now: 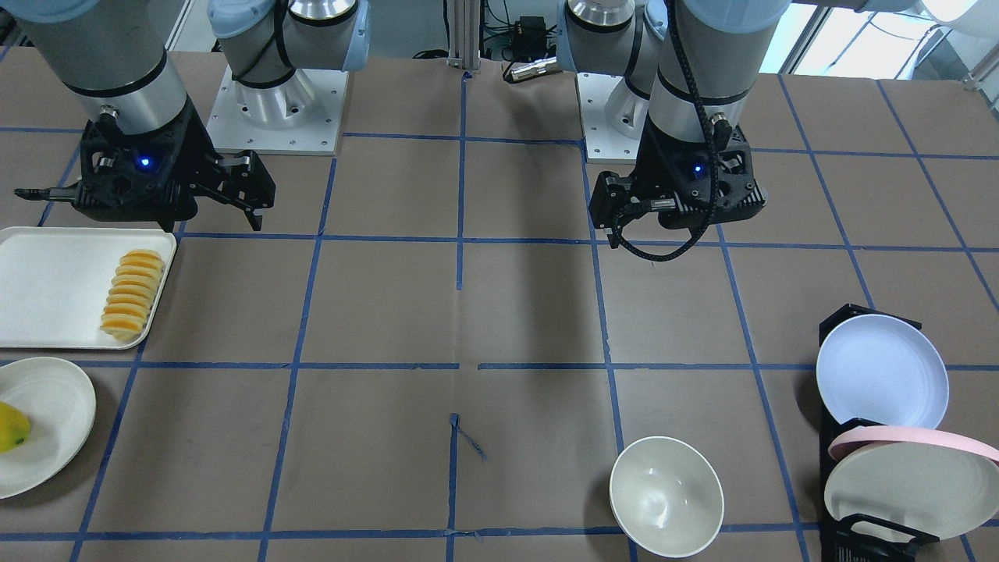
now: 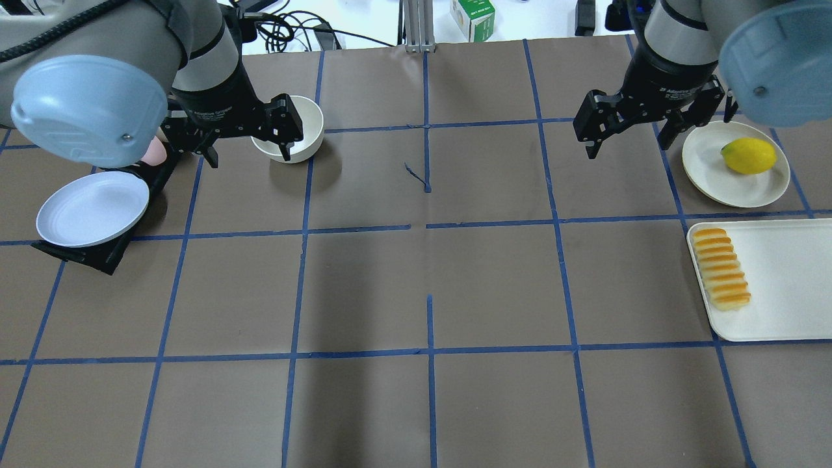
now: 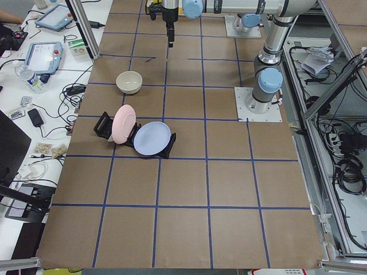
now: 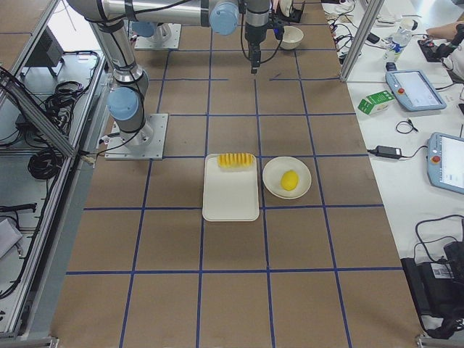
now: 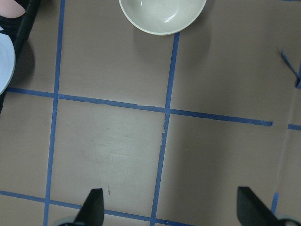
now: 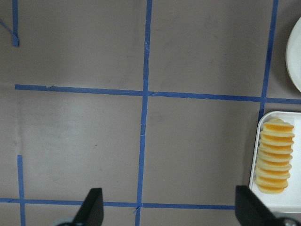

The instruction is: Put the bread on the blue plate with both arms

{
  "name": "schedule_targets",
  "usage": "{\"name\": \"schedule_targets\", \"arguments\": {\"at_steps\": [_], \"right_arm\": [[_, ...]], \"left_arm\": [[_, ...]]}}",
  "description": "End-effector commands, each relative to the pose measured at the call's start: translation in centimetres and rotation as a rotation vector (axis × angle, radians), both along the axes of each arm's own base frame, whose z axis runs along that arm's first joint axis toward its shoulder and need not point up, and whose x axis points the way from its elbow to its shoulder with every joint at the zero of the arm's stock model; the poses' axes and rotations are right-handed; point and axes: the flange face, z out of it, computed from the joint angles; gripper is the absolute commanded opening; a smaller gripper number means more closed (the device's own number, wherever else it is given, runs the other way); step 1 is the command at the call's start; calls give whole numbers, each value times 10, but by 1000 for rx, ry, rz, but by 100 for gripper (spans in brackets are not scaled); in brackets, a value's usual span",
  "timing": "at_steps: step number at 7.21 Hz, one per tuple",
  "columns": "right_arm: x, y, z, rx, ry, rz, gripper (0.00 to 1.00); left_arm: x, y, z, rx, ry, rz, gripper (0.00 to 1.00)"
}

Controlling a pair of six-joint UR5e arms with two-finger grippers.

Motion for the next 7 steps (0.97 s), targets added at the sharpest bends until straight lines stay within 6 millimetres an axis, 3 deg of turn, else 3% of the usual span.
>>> {"name": "schedule_targets", "arguments": {"at_steps": [1, 3, 5, 7], "right_arm": [[0, 0, 0, 1, 0, -1, 100], [0, 0, 0, 2, 0, -1, 100], [-4, 8, -23, 41, 0, -4, 100], [-3, 7, -23, 21, -2, -5, 100]], "left_arm": [[2, 4, 7, -33, 3, 1, 100], [2, 4, 6, -31, 3, 3, 100], [1, 3, 3, -26, 5, -2, 100], [-3, -3, -6, 8, 62, -120, 100]]}}
